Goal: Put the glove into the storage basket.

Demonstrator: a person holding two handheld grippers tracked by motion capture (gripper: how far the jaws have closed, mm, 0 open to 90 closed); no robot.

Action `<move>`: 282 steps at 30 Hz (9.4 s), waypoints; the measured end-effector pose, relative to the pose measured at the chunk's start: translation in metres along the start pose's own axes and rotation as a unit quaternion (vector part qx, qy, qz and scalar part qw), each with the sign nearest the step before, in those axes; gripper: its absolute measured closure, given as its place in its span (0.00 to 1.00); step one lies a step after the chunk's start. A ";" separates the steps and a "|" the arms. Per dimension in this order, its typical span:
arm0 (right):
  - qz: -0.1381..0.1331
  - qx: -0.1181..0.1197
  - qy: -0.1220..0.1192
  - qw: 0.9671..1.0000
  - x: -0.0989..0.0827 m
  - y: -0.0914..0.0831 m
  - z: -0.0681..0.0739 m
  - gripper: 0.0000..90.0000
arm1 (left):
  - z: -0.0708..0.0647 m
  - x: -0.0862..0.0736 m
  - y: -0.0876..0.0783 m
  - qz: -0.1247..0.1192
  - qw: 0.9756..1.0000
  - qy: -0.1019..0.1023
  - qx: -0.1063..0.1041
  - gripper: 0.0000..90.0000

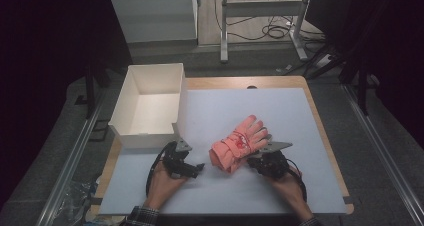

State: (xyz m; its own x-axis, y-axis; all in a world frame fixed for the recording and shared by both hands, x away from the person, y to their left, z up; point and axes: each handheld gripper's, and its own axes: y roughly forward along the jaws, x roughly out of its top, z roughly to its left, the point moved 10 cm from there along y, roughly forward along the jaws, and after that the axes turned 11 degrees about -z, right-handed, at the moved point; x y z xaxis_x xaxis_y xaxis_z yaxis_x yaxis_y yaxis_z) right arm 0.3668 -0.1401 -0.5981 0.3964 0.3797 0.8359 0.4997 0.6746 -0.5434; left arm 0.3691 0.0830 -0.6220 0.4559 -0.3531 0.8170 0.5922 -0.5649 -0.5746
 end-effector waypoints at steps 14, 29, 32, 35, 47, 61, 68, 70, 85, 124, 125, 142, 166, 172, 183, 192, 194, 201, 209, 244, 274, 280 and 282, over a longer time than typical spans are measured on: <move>-0.005 -0.001 -0.008 1.000 0.009 0.016 -0.004 0.96 | 0.000 0.000 0.000 0.002 1.000 0.001 0.002 0.02; -0.011 -0.036 -0.024 0.999 -0.003 -0.019 -0.026 0.86 | 0.001 0.001 -0.002 0.000 1.000 -0.009 -0.006 0.03; -0.016 -0.049 -0.018 0.999 -0.006 -0.029 -0.037 0.83 | -0.003 0.005 -0.007 0.002 0.999 -0.025 -0.027 0.05; -0.017 -0.066 -0.011 0.998 -0.010 -0.038 -0.049 0.80 | -0.007 0.012 -0.013 -0.001 0.999 -0.023 -0.038 0.05; -0.015 -0.134 0.012 0.991 -0.024 -0.066 -0.090 0.59 | -0.028 0.059 -0.028 0.002 0.997 0.004 -0.081 0.01; -0.010 -0.159 0.029 0.987 -0.030 -0.066 -0.104 0.30 | -0.049 0.120 0.016 0.030 0.990 0.078 -0.115 0.00; -0.013 -0.158 0.028 0.987 -0.031 -0.066 -0.104 0.29 | -0.056 0.122 0.044 0.052 0.987 0.085 -0.129 0.00; -0.014 -0.158 0.028 0.987 -0.031 -0.066 -0.104 0.29 | -0.058 0.120 0.051 0.055 0.986 0.084 -0.132 0.00; -0.015 -0.159 0.027 0.987 -0.031 -0.065 -0.103 0.29 | -0.073 0.092 0.085 0.121 0.975 0.149 -0.108 0.01; -0.016 -0.162 0.024 0.986 -0.031 -0.065 -0.103 0.28 | -0.058 0.147 0.046 0.083 0.989 0.076 -0.093 0.52; -0.016 -0.162 0.024 0.986 -0.031 -0.065 -0.103 0.28 | -0.056 0.151 0.044 0.081 0.990 0.074 -0.089 0.51; -0.015 -0.164 0.025 0.986 -0.031 -0.065 -0.103 0.27 | -0.014 0.202 0.014 0.063 0.997 0.030 -0.030 0.51; -0.016 -0.166 0.025 0.986 -0.031 -0.065 -0.104 0.26 | 0.079 0.229 -0.054 0.039 0.996 -0.030 0.080 0.50; -0.015 -0.166 0.025 0.986 -0.031 -0.065 -0.104 0.26 | 0.105 0.222 -0.071 0.034 0.992 -0.053 0.109 0.50; -0.016 -0.167 0.024 0.986 -0.031 -0.065 -0.104 0.26 | 0.151 0.191 -0.090 0.040 0.982 -0.094 0.161 0.49; -0.016 -0.167 0.025 0.986 -0.031 -0.065 -0.104 0.26 | 0.177 0.165 -0.087 0.048 0.974 -0.120 0.187 0.48; -0.015 -0.167 0.024 0.986 -0.032 -0.065 -0.104 0.26 | 0.180 0.161 -0.083 0.048 0.973 -0.127 0.188 0.48; -0.015 -0.167 0.024 0.986 -0.032 -0.065 -0.104 0.26 | 0.188 0.140 -0.066 0.053 0.970 -0.139 0.195 0.48; -0.015 -0.167 0.024 0.986 -0.032 -0.065 -0.104 0.26 | 0.195 0.119 -0.046 0.053 0.966 -0.156 0.198 0.47; -0.016 -0.167 0.024 0.986 -0.031 -0.065 -0.104 0.26 | 0.200 0.065 0.010 0.180 0.950 -0.165 0.195 0.13; -0.016 -0.167 0.024 0.986 -0.031 -0.065 -0.104 0.26 | 0.189 0.080 0.000 0.131 0.963 -0.158 0.175 0.04; -0.016 -0.166 0.024 0.986 -0.032 -0.065 -0.104 0.26 | 0.189 0.083 -0.005 0.122 0.965 -0.152 0.175 0.05; -0.016 -0.167 0.024 0.986 -0.032 -0.065 -0.104 0.26 | 0.189 0.084 -0.007 0.120 0.965 -0.151 0.175 0.05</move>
State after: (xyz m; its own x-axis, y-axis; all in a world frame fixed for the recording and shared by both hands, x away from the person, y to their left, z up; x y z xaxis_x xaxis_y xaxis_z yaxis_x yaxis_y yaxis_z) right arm 0.4018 -0.2620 -0.5970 0.4081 0.3263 0.8526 0.7345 0.4373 -0.5189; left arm 0.5285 0.1981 -0.5583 0.7497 -0.1797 0.6369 0.6094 -0.1876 -0.7703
